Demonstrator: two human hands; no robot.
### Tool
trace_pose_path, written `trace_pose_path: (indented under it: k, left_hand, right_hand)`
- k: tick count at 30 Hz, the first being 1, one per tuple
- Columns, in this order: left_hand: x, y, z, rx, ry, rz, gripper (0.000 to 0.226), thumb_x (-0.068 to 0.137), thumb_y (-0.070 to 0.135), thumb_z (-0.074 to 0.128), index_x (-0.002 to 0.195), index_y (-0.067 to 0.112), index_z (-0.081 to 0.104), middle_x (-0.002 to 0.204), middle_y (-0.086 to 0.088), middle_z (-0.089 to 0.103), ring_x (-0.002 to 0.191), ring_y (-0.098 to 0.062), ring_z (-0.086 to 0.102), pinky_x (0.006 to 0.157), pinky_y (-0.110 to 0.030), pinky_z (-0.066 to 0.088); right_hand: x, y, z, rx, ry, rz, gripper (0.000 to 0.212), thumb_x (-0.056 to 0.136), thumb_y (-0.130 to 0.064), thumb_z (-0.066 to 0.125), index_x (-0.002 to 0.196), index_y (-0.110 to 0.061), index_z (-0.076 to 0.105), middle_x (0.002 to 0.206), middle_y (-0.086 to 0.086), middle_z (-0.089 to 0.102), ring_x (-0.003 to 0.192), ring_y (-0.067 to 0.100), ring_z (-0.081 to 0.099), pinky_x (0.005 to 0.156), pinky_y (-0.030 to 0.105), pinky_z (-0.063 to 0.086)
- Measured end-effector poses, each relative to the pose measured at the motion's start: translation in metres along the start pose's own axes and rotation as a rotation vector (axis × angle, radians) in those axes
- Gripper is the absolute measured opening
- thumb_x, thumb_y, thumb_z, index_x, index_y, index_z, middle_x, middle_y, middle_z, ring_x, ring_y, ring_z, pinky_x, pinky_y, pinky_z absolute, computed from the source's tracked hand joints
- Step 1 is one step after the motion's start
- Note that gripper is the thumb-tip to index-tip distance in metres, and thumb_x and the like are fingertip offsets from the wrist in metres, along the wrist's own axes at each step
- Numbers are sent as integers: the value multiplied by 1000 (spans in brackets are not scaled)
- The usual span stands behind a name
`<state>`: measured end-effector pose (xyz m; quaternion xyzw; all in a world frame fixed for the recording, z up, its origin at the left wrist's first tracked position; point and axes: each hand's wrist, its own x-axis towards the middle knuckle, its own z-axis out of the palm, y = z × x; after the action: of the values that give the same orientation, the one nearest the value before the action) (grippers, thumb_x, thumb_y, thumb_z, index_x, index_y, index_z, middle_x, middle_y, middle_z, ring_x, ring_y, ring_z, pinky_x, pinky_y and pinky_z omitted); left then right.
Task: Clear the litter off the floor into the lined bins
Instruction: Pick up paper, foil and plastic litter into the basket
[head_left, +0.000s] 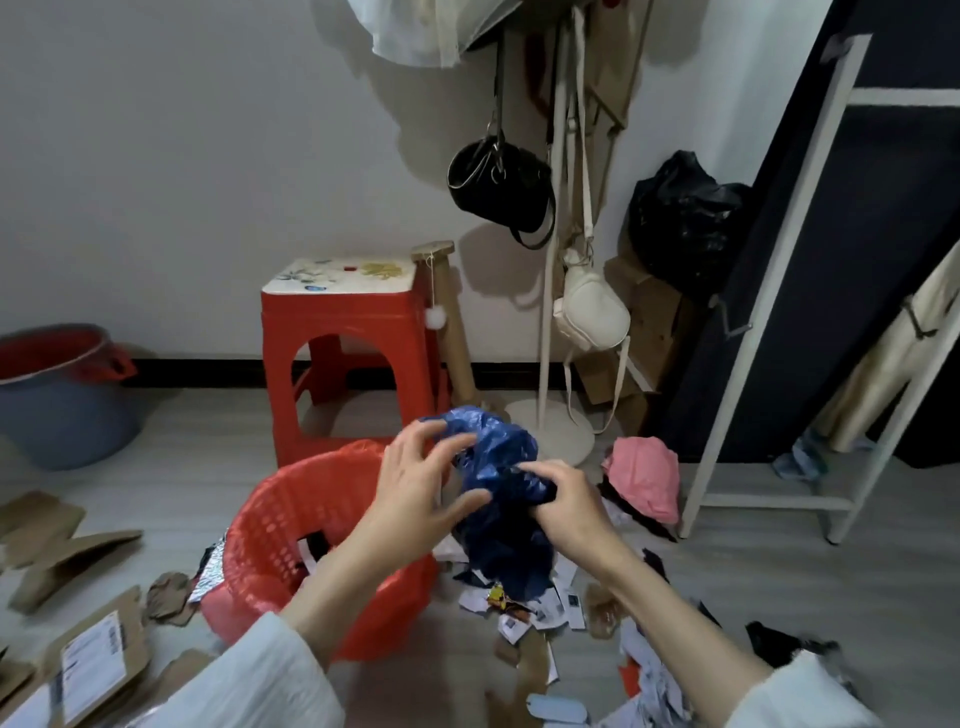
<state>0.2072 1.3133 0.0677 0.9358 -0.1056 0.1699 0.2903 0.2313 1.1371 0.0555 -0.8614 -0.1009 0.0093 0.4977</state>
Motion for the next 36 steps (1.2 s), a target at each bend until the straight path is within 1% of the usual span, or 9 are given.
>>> trace_pose_path:
  k: [4,6,9,16,20,23,26,30,36]
  left_hand:
    - [-3,-21,-1,61,-288,-103,128,49,66,74,142,45,-12,147,20,-15,138,-12,-29,112,-43,-15]
    - [-8,-23,0,-212,-405,-163,120,46,61,76,143,44,8,152,17,15,145,-11,4,118,-45,4]
    - [-12,-19,-1,-417,-344,-224,79,63,25,82,130,32,42,117,10,62,110,-8,59,99,-34,46]
    - [-11,-16,0,-178,173,-392,48,79,-2,52,123,16,49,113,-10,62,109,-31,55,89,-38,44]
    - [-2,6,-14,-834,-29,-467,44,80,1,49,123,8,44,101,-8,58,94,-23,60,71,-27,47]
    - [0,17,-24,-1232,-170,-524,33,90,8,42,118,21,53,102,-9,62,86,-17,64,70,-25,54]
    - [-8,7,-26,-708,-164,-392,36,99,15,42,133,24,48,110,-5,57,101,-15,55,94,-37,46]
    - [-11,1,-24,-473,-59,-250,25,85,19,66,106,32,61,114,0,42,107,-7,44,95,-7,34]
    - [-17,-5,-17,-119,27,-337,52,63,52,74,102,56,39,129,7,29,128,-13,23,104,-38,20]
  right_hand:
    - [-4,-9,-1,-42,-162,-162,54,68,23,44,97,-12,74,109,-15,55,114,8,51,99,19,39]
    - [-10,-17,3,18,-170,-209,55,65,23,46,90,-16,75,106,-16,57,112,8,54,101,23,41]
    - [-16,-21,7,65,-55,-219,66,62,18,50,92,-38,65,108,-13,59,108,6,55,99,29,44]
    - [-26,-31,37,259,-253,-33,55,97,-16,43,147,-26,22,153,-9,23,141,5,20,118,33,23]
    - [-16,-37,43,556,-280,49,53,90,-65,27,132,-39,46,137,-2,53,129,15,47,110,43,35]
    - [-13,-35,35,676,-287,97,44,83,-60,35,111,-36,59,112,-6,69,110,10,62,102,34,44]
    - [-13,-32,32,746,-287,104,45,82,-48,50,117,-22,61,111,1,70,105,15,66,96,32,48]
    - [-14,-38,35,842,-232,177,39,88,-37,55,114,-9,63,107,12,71,96,22,69,77,29,54]
    - [-15,-39,53,969,-142,326,23,93,-10,50,112,-3,63,110,19,68,105,31,63,94,45,49]
